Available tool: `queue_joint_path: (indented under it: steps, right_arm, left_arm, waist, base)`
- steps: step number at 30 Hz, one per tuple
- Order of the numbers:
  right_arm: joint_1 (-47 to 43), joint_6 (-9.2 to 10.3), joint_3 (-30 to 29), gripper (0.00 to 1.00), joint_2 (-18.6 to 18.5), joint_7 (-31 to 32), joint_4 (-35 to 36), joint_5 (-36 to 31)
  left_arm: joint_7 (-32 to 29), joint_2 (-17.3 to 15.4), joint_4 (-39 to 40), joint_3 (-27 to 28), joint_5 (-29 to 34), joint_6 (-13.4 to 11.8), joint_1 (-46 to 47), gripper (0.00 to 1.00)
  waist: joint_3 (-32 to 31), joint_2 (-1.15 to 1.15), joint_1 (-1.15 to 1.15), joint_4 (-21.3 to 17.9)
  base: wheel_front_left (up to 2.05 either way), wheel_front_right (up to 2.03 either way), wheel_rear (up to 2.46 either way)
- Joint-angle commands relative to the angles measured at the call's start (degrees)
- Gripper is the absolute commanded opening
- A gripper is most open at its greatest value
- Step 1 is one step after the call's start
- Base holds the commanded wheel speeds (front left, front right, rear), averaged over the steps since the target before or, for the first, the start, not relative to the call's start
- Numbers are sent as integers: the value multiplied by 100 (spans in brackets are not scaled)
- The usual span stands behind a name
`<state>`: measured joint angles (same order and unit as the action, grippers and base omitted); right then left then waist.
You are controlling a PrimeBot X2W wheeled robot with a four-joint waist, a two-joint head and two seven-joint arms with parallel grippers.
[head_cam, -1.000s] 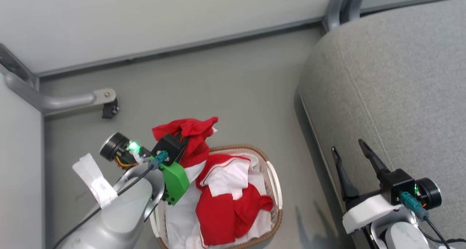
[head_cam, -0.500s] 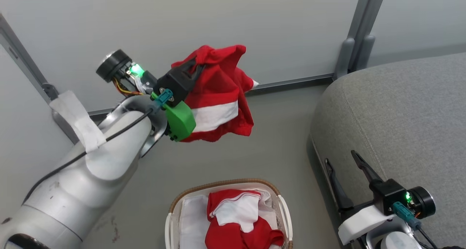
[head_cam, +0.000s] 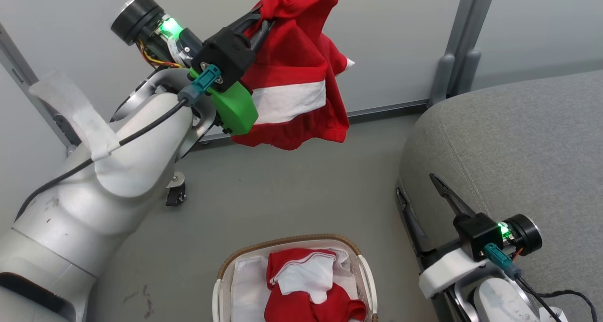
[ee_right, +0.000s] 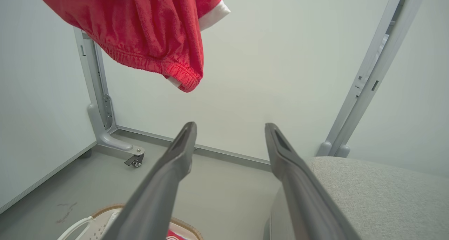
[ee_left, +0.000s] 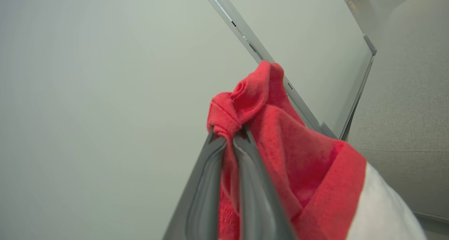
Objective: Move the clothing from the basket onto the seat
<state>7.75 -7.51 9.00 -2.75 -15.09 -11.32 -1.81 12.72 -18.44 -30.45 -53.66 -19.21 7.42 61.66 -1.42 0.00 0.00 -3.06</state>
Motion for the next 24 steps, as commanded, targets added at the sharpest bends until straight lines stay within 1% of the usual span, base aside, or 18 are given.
queue_joint_path:
  steps: [1,7,12,16,24]
  right_arm:
    - [139,4,40,100,-25,-12,-37,-84]
    - [627,4,147,100,-25,-11,-364,-438]
    - [984,4,303,100,-25,-9,-973,-686]
    - [1179,5,384,100,-25,-8,-1331,-689]
    - [1464,5,316,100,-24,-8,-1345,-669]
  left_arm:
    - [28,35,69,-12,-11,9,104,0]
    - [43,132,400,-186,-28,9,186,0]
    - [-11,239,652,-324,-70,5,209,0]
    - [-49,286,813,-403,-79,4,214,0]
    - [-145,309,1165,-541,-151,3,93,0]
  waist:
    - [-5,0,0,17]
    - [-28,0,0,144]
    - [-74,0,0,284]
    - [-110,0,0,389]
    - [-140,0,0,525]
  base:
    - [0,0,0]
    - [0,0,0]
    - [0,0,0]
    - [0,0,0]
    - [0,0,0]
